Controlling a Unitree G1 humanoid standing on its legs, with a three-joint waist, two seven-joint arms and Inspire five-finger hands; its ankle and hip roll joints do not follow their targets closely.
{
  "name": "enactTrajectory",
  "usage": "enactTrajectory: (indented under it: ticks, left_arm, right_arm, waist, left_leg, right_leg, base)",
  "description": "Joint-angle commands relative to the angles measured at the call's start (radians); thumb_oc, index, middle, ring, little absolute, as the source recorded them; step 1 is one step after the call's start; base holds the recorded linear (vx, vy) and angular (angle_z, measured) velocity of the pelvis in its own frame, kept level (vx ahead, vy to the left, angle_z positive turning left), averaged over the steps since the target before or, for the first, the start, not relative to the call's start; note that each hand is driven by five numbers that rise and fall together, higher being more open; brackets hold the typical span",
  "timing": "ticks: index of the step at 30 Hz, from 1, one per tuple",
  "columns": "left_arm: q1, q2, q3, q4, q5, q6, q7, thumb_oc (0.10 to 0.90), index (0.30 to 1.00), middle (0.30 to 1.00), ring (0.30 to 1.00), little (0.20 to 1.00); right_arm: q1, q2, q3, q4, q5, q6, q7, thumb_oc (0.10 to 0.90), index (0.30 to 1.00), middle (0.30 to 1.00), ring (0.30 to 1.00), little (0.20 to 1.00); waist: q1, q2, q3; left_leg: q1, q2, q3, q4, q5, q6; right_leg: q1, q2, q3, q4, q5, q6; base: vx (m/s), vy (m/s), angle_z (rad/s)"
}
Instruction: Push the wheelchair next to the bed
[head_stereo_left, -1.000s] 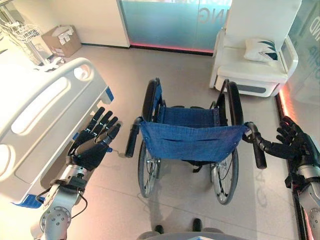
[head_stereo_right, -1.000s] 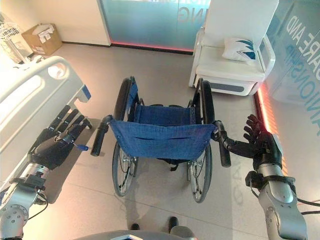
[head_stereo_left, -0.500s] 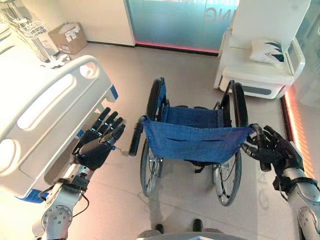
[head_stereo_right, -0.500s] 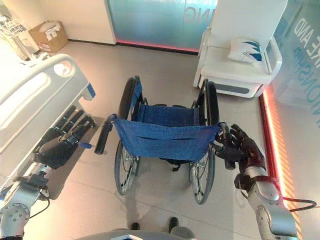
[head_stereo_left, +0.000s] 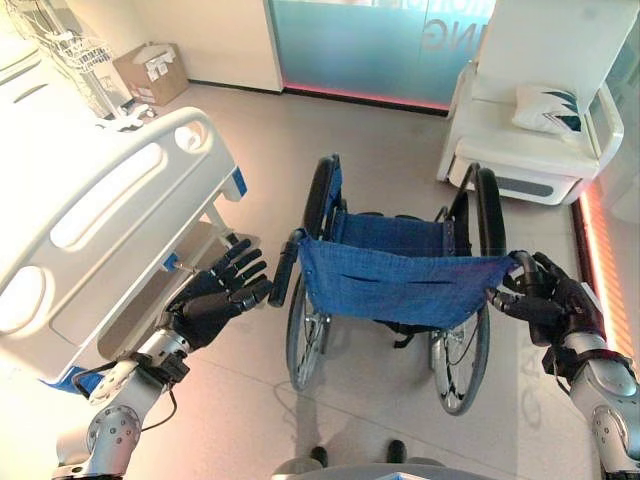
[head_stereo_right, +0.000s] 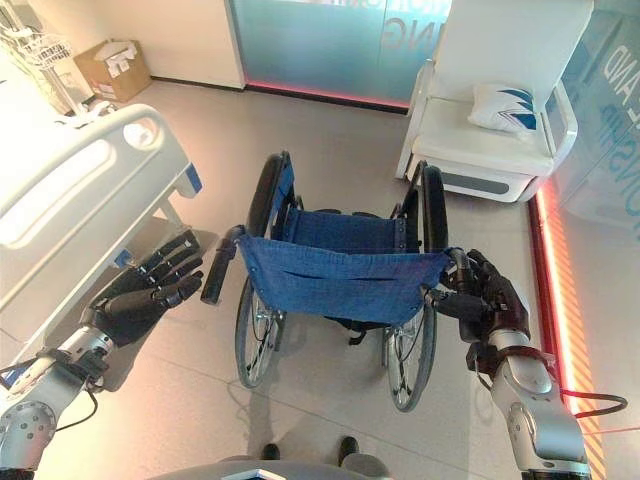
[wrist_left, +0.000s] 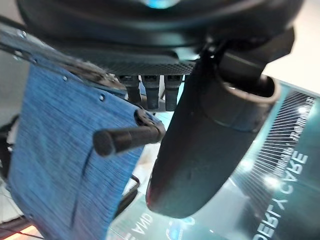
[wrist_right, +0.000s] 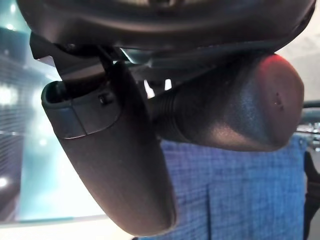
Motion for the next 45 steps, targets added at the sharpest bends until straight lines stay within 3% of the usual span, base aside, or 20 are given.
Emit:
enactTrajectory:
  ticks: [1,5,10,16,19,30,35,39,40,45]
  left_arm:
    - [-0.068,0.092,0.036,-0.033,0.023,-0.017,0.010,0.800,0.900,0.900,0.900,0.900]
    - [-0.075,0.111,0.025,-0.035,0.015,0.002,0.026,0.800,0.900,0.900,0.900,0.900]
    - [-0.117,0.110,-0.009,-0.054,-0.123,0.030,0.051,0.800,0.900,0.900,0.900,0.900]
    - [-0.173,0.074,-0.025,-0.056,-0.270,-0.063,0.110,0.800,0.900,0.900,0.900,0.900]
    - [-0.194,0.036,0.010,-0.053,-0.357,-0.152,0.126,0.800,0.900,0.900,0.900,0.900]
    - [-0.220,-0.034,0.098,-0.064,-0.422,-0.274,0.112,0.800,0.900,0.900,0.900,0.900]
    - [-0.219,-0.050,0.097,-0.082,-0.442,-0.236,0.105,0.800,0.900,0.900,0.900,0.900]
    - [-0.208,-0.056,0.085,-0.093,-0.409,-0.155,0.093,0.800,0.900,0.900,0.900,0.900]
    - [-0.194,-0.052,0.073,-0.099,-0.352,-0.114,0.086,0.800,0.900,0.900,0.900,0.900]
    - [-0.152,-0.026,0.053,-0.097,-0.171,-0.053,0.069,0.800,0.900,0.900,0.900,0.900]
  right_arm:
    - [-0.095,-0.098,0.016,-0.002,-0.039,-0.044,-0.057,0.800,0.900,0.900,0.900,0.900]
    - [-0.103,-0.107,0.027,0.004,-0.029,-0.045,-0.067,0.800,0.900,0.900,0.900,0.900]
    - [-0.113,-0.108,0.045,0.025,-0.024,-0.053,-0.072,0.800,0.900,0.900,0.900,0.900]
    - [-0.111,-0.087,0.062,0.046,-0.044,-0.069,-0.065,0.800,0.900,0.900,0.900,0.900]
    - [-0.099,-0.067,0.057,0.047,-0.061,-0.070,-0.050,0.800,0.900,0.900,0.900,0.900]
    - [-0.093,-0.018,0.048,0.039,-0.100,-0.046,-0.030,0.800,0.900,0.900,0.900,0.900]
    - [-0.089,-0.004,0.052,0.034,-0.105,-0.042,-0.035,0.800,0.900,0.900,0.900,0.900]
    - [-0.082,0.001,0.049,0.017,-0.103,-0.032,-0.034,0.800,0.900,0.900,0.900,0.900]
    - [-0.078,0.003,0.049,0.009,-0.102,-0.029,-0.038,0.800,0.900,0.900,0.900,0.900]
    - [-0.068,0.000,0.043,-0.010,-0.091,-0.019,-0.046,0.800,0.900,0.900,0.900,0.900]
  waist:
    - [0.000,-0.016,-0.039]
    - [-0.001,-0.012,-0.034]
    - [-0.007,-0.008,-0.031]
    - [-0.019,-0.010,-0.036]
    - [-0.027,-0.012,-0.042]
    - [-0.031,-0.018,-0.056]
    - [-0.030,-0.020,-0.058]
    - [-0.030,-0.020,-0.056]
    - [-0.029,-0.018,-0.055]
    - [-0.025,-0.014,-0.050]
  left_leg:
    - [-0.062,0.005,0.028,0.006,0.025,-0.015]
    - [-0.062,0.005,0.027,0.006,0.027,-0.015]
    - [-0.059,0.009,0.030,0.006,0.029,-0.017]
    - [-0.053,0.010,0.034,0.006,0.024,-0.015]
    - [-0.049,0.010,0.035,0.006,0.020,-0.015]
    - [-0.050,0.011,0.035,0.006,0.021,-0.015]
    - [-0.049,0.011,0.032,0.006,0.020,-0.016]
    - [-0.047,0.011,0.034,0.006,0.019,-0.016]
    - [-0.047,0.011,0.033,0.006,0.020,-0.016]
    - [-0.048,0.011,0.033,0.006,0.020,-0.015]
  right_leg:
    - [0.014,-0.077,-0.011,0.002,0.000,0.053]
    - [0.015,-0.076,-0.010,0.002,0.000,0.053]
    - [0.017,-0.077,-0.012,0.002,0.000,0.055]
    - [0.019,-0.078,-0.005,0.002,-0.002,0.054]
    - [0.020,-0.077,0.005,0.002,-0.006,0.053]
    - [0.017,-0.074,0.021,0.002,-0.009,0.045]
    - [0.020,-0.074,0.022,0.002,-0.011,0.044]
    - [0.021,-0.074,0.022,0.002,-0.011,0.045]
    - [0.021,-0.073,0.024,0.002,-0.012,0.045]
    - [0.021,-0.072,0.024,0.002,-0.011,0.046]
  base:
    - [0.01,0.004,0.03]
    - [0.00,0.000,0.00]
    - [0.00,0.000,0.00]
    - [0.02,-0.006,-0.01]
    - [0.03,0.000,-0.06]
    - [0.01,0.001,0.00]
    - [0.00,0.000,0.00]
    - [0.00,0.000,0.00]
    - [0.00,0.000,0.00]
    - [0.00,0.000,0.00]
